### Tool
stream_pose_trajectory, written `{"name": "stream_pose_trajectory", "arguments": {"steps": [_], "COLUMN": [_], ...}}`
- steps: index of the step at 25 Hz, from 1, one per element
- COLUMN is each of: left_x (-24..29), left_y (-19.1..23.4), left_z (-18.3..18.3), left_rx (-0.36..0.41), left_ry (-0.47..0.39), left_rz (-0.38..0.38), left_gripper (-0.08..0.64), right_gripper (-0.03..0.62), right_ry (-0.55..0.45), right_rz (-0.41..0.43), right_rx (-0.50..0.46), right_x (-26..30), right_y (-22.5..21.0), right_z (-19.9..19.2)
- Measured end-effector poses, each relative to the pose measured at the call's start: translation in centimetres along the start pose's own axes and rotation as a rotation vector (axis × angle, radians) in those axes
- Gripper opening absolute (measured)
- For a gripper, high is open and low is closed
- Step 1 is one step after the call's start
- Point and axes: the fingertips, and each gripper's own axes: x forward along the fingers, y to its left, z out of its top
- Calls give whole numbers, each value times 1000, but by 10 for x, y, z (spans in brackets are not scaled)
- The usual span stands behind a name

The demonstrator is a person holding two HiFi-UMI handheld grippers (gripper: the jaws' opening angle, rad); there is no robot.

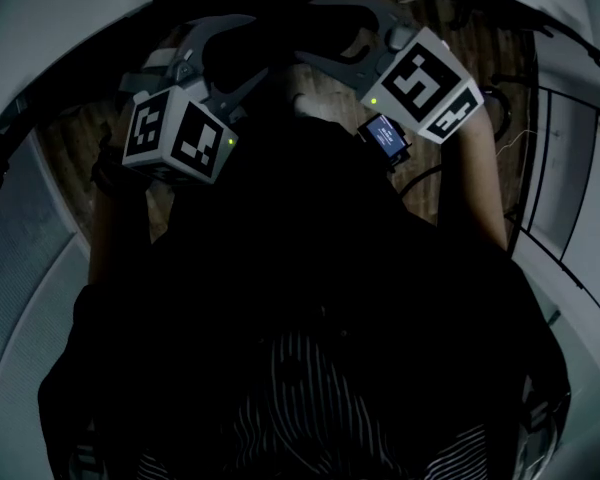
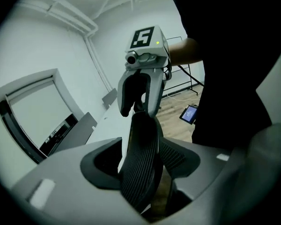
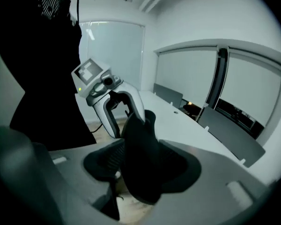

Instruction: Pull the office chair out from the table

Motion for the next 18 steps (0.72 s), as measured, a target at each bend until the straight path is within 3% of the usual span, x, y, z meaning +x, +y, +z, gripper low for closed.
{"name": "stream_pose_trajectory", "arguments": {"steps": [4,9,14,18], "left_x": [9,22,35,45], "left_y": [-6,-14,-18,-27], "left_z": [-2,-12,-24,-35], "left_rx": [4,91,77,128], "left_ry": [2,96,141,194], "left_rz": [-42,-69,-72,-90], "left_gripper": [327,344,360,368], "right_gripper": [262,295,311,319], "right_ry": [96,167,229,242], "right_rz": [14,8,2,12], "right_rx": [-61,-110,-141,-160], "right_x": [13,20,28,37], "right_y": [9,13,11,12], "right_z": [-20,-35,-46,-50]}}
